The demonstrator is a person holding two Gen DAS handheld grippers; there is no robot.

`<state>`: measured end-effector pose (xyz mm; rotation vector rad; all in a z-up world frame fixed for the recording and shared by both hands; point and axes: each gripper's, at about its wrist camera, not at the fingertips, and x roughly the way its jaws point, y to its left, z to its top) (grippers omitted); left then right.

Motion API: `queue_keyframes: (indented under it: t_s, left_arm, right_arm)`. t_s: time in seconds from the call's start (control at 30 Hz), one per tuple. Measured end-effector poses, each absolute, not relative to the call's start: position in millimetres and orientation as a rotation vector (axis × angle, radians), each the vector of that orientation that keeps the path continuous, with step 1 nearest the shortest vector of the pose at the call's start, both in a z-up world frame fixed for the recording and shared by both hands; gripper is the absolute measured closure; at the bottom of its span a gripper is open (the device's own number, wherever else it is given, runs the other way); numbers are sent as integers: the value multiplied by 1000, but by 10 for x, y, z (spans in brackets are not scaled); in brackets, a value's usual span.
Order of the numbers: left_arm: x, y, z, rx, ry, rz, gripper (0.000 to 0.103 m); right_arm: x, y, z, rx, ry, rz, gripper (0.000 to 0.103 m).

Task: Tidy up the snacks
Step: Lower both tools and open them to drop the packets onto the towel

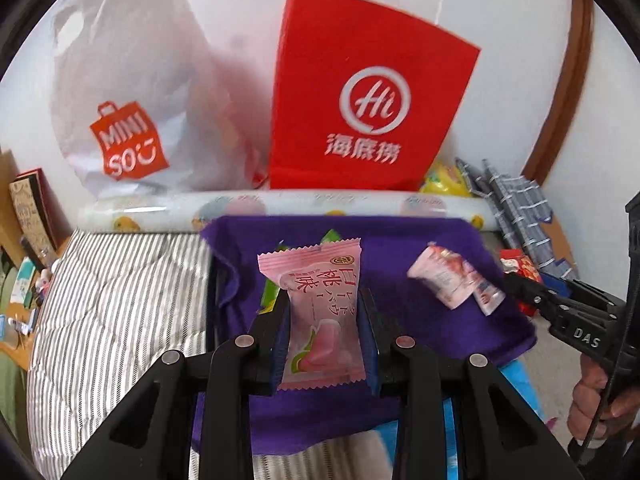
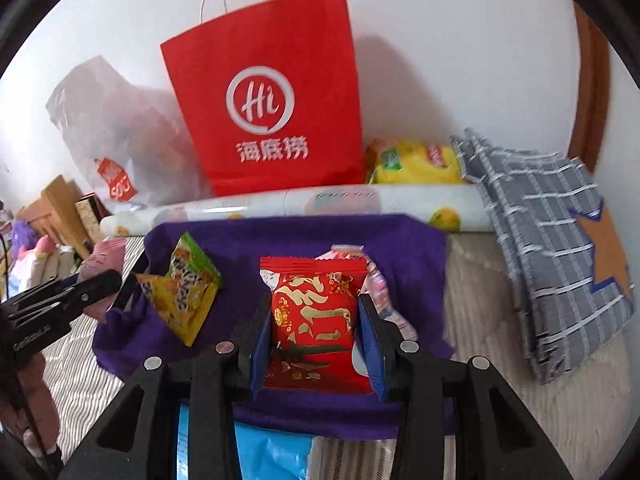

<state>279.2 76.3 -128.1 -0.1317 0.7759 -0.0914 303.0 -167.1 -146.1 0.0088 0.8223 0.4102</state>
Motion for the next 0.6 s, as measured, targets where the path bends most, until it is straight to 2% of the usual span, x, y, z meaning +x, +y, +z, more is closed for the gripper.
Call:
queue_keyframes:
  t_s: [0.27, 0.6]
  left_arm:
    - [2839, 764, -1499, -88, 863, -6, 72]
    - [2827, 688, -1520, -76, 856, -2, 72]
  right_arm:
    - [3062, -1798, -1595, 32, 845, 382, 65]
    - [3070, -1888, -1635, 67, 858, 374, 65]
